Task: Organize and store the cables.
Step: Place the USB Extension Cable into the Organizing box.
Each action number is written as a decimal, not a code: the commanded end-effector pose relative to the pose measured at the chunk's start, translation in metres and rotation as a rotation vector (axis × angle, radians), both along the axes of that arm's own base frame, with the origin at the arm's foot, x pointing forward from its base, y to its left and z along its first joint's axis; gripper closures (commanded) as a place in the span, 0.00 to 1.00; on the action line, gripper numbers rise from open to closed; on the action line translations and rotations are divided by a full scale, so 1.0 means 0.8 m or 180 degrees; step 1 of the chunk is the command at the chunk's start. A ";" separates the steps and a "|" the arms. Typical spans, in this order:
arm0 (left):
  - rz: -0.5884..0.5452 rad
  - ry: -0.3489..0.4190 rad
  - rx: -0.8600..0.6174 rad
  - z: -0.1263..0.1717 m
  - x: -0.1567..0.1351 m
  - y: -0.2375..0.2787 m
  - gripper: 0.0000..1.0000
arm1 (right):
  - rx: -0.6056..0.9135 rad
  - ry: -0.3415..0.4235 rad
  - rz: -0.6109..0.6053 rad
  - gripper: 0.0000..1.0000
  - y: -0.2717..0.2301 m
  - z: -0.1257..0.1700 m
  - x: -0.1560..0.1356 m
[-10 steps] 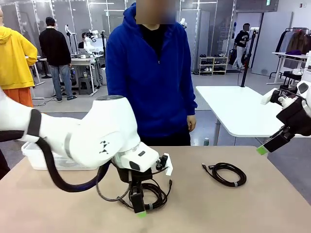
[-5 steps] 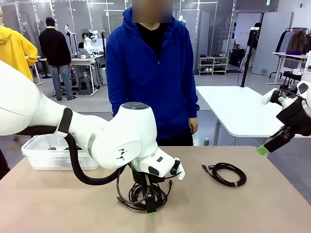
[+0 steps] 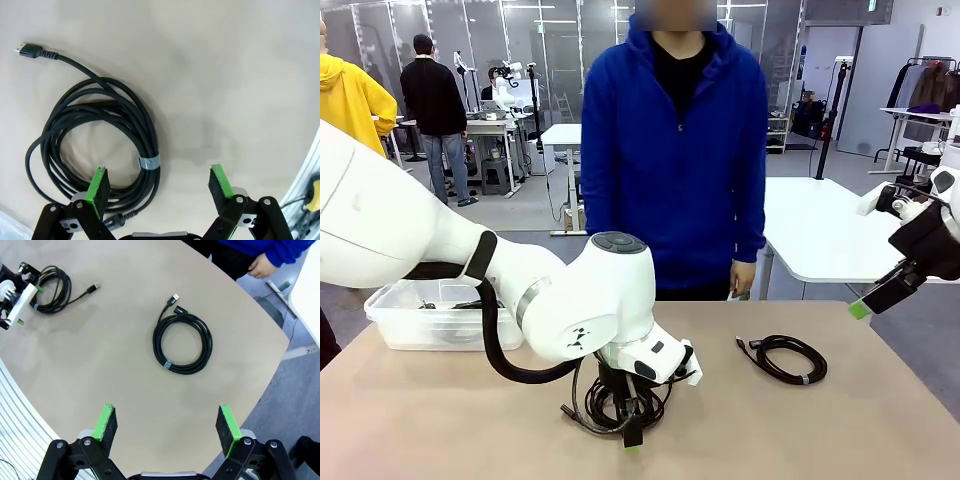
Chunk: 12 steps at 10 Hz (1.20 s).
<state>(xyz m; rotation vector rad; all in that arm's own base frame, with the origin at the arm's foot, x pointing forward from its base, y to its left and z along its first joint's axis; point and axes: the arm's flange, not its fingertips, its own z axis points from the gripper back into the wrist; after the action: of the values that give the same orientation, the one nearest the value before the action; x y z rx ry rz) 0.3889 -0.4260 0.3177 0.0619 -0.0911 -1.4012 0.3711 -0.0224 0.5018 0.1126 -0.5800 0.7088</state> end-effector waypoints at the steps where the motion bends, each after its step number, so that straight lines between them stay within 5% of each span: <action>1: 0.0083 -0.0119 -0.0051 -0.010 0.009 -0.012 0.00 | -0.0007 0.0008 -0.0018 0.00 -0.001 0.000 0.000; 2: 0.0094 -0.0123 -0.0046 -0.013 0.009 -0.014 0.00 | -0.0007 0.0008 -0.0018 0.00 -0.001 0.000 0.000; 6: 0.0111 -0.0119 0.0062 -0.014 0.008 -0.014 1.00 | -0.0007 0.0008 -0.0018 0.00 -0.001 0.000 0.000; 9: 0.0097 -0.0102 0.0041 -0.008 0.007 -0.016 0.95 | -0.0007 0.0008 -0.0018 0.00 -0.001 0.000 0.000; 12: 0.0089 -0.0100 -0.0002 0.012 0.006 -0.010 1.00 | -0.0007 0.0008 -0.0018 0.00 -0.001 0.000 0.000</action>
<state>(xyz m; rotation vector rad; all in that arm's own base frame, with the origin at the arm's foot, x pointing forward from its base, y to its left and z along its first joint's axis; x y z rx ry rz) 0.3948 -0.4335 0.3156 0.0785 -0.1161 -1.3841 0.3711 -0.0224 0.5018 0.1126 -0.5800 0.7088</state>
